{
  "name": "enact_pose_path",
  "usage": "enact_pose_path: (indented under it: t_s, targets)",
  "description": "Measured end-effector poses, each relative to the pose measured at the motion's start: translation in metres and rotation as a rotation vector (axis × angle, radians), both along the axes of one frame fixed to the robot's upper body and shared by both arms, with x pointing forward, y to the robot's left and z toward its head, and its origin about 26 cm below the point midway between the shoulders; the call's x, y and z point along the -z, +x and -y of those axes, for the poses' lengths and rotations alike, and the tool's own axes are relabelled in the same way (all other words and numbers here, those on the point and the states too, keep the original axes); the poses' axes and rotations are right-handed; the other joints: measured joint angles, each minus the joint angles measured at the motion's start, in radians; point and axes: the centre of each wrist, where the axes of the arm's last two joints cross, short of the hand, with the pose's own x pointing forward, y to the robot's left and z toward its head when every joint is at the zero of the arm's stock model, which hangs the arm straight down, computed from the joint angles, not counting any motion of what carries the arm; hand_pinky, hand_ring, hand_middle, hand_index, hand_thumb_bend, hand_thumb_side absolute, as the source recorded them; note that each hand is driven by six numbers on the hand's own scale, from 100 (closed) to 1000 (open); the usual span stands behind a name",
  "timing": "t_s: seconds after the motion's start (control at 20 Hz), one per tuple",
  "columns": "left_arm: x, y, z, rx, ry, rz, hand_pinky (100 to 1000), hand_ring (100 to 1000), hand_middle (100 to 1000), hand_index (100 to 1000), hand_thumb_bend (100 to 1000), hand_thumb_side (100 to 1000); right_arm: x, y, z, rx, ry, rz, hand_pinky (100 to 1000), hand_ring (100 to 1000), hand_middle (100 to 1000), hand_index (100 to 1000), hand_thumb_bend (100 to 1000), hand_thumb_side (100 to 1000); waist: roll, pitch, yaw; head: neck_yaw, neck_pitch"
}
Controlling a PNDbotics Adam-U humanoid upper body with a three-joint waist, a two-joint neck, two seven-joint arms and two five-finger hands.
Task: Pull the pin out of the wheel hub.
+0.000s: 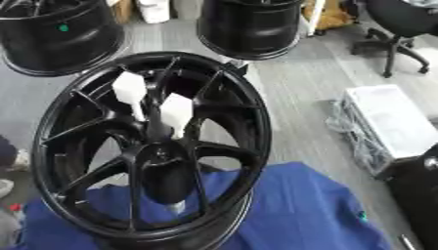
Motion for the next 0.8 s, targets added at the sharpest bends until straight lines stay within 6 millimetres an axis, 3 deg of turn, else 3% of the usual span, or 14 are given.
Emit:
enact_pose_path:
  t_s: [0.15,0.4,0.45,0.5,0.65,0.8]
  targets:
    - [0.000,0.000,0.000,0.008,0.002,-0.001,587,455,589,760,100,1000,-0.017,0.034,-0.013,0.000,0.000,0.168,413,517,799,897,100,601,0.000,0.000,-0.007,0.017,0.002]
    - [0.000,0.000,0.001,0.030,0.006,0.004,589,458,591,760,100,1000,-0.015,0.073,-0.063,-0.061,0.034,0.377,425,511,776,882,100,583,0.006,0.004,-0.009,0.035,0.002]
    - [0.000,0.000,0.002,0.035,0.006,0.006,590,461,592,761,100,1000,-0.015,0.081,-0.075,-0.080,0.037,0.415,426,516,770,878,100,389,0.009,0.005,-0.012,0.037,0.003]
    - [0.000,0.001,0.003,0.045,0.004,0.009,590,462,593,761,100,1000,-0.016,0.088,-0.087,-0.100,0.039,0.451,426,515,770,875,100,580,0.011,0.007,-0.013,0.038,0.003]
    - [0.000,0.002,0.007,0.069,-0.001,0.009,591,463,593,760,100,1000,-0.013,0.104,-0.127,-0.172,0.043,0.539,425,515,762,864,100,578,0.011,0.008,-0.015,0.046,0.003]
    - [-0.001,0.002,0.008,0.092,0.001,0.017,594,465,592,759,100,1000,-0.004,0.107,-0.164,-0.246,0.047,0.605,423,512,753,854,100,575,0.012,0.008,-0.018,0.054,0.008]
